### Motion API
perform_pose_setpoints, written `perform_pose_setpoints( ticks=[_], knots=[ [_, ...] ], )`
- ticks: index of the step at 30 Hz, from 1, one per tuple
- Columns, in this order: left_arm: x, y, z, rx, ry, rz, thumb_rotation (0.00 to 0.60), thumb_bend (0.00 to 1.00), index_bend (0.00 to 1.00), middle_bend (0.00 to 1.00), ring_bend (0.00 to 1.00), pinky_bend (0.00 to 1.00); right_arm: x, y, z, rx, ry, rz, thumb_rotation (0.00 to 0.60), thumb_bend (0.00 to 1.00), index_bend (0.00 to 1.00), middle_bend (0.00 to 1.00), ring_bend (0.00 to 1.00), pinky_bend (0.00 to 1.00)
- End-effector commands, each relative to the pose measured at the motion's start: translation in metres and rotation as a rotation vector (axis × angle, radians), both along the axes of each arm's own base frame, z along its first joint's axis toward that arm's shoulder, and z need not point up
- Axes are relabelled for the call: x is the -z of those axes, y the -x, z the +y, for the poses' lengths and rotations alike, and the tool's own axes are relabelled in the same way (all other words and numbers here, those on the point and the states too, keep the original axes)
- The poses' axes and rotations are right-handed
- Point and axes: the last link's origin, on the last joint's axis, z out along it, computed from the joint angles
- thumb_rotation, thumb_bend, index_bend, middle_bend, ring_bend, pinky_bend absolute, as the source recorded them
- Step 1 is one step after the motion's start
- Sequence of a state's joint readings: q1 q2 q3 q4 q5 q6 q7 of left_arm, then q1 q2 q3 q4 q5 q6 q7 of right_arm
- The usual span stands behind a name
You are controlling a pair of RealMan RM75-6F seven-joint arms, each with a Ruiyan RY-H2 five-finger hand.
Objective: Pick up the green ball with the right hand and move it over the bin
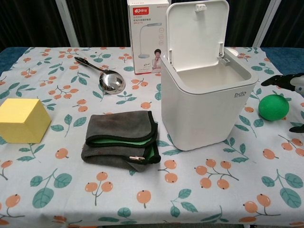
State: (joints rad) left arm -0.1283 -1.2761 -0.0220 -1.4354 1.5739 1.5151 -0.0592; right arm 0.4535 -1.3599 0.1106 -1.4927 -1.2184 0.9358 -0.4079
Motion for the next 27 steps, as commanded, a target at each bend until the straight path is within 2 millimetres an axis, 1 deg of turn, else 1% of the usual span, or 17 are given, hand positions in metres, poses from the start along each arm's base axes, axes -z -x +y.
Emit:
perform_pose_setpoints(
  ticks=[1,2,3,4,5,7,10,15,16,18,20,22,27],
  knots=[
    [0.001,0.001,0.0,-0.003,0.008,-0.002,0.6,0.0,0.09,0.08,0.0,0.07,0.009,-0.004,-0.002,-0.002,-0.013,-0.005,0.6,0.09,0.0,0.03,0.01,0.17],
    [0.002,0.001,0.0,-0.003,0.01,-0.002,0.6,0.0,0.09,0.08,0.0,0.07,0.011,-0.005,-0.002,-0.004,-0.013,-0.007,0.6,0.1,0.0,0.05,0.03,0.21],
    [0.002,0.001,0.0,-0.003,0.011,-0.002,0.6,0.0,0.09,0.08,0.0,0.07,0.012,-0.006,-0.002,-0.006,-0.012,-0.007,0.6,0.11,0.01,0.09,0.08,0.29],
    [0.002,0.001,0.0,-0.004,0.012,-0.002,0.6,0.0,0.08,0.08,0.0,0.07,0.013,-0.007,-0.003,-0.008,-0.01,-0.005,0.6,0.13,0.04,0.12,0.13,0.36],
    [0.003,0.002,-0.001,-0.005,0.012,-0.003,0.6,0.0,0.08,0.08,0.0,0.07,0.014,-0.007,-0.003,-0.007,-0.007,0.0,0.6,0.14,0.06,0.14,0.17,0.4],
    [0.003,0.002,0.0,-0.007,0.01,-0.006,0.6,0.0,0.09,0.08,0.0,0.07,0.016,-0.008,-0.004,-0.004,-0.004,0.005,0.6,0.18,0.19,0.21,0.25,0.52],
    [0.003,0.003,0.0,-0.007,0.01,-0.01,0.6,0.0,0.08,0.08,0.0,0.07,0.017,-0.008,-0.004,0.0,-0.002,0.011,0.6,0.23,0.32,0.31,0.33,0.62],
    [0.004,0.003,0.0,-0.007,0.011,-0.011,0.6,0.0,0.09,0.08,0.0,0.07,0.011,-0.009,-0.003,-0.009,0.025,0.012,0.6,0.3,0.52,0.43,0.46,0.71],
    [0.003,0.003,0.0,-0.007,0.01,-0.012,0.6,0.0,0.09,0.08,0.0,0.07,0.009,-0.009,-0.003,-0.013,0.036,0.008,0.6,0.32,0.56,0.46,0.48,0.73],
    [0.003,0.003,-0.001,-0.008,0.011,-0.011,0.6,0.0,0.09,0.08,0.0,0.07,0.001,-0.011,-0.002,-0.027,0.062,-0.008,0.6,0.34,0.61,0.49,0.51,0.75],
    [0.003,0.003,-0.001,-0.009,0.009,-0.01,0.6,0.0,0.09,0.08,0.0,0.07,-0.012,-0.015,-0.002,-0.044,0.096,-0.035,0.6,0.35,0.64,0.5,0.52,0.76],
    [0.003,0.004,-0.001,-0.009,0.008,-0.01,0.6,0.0,0.08,0.08,0.0,0.07,-0.026,-0.021,-0.001,-0.07,0.134,-0.063,0.6,0.35,0.65,0.5,0.53,0.76],
    [0.003,0.003,0.0,-0.007,0.01,-0.01,0.6,0.0,0.09,0.08,0.0,0.07,-0.069,-0.049,0.01,-0.198,0.245,-0.145,0.6,0.35,0.66,0.51,0.53,0.76]
  ],
)
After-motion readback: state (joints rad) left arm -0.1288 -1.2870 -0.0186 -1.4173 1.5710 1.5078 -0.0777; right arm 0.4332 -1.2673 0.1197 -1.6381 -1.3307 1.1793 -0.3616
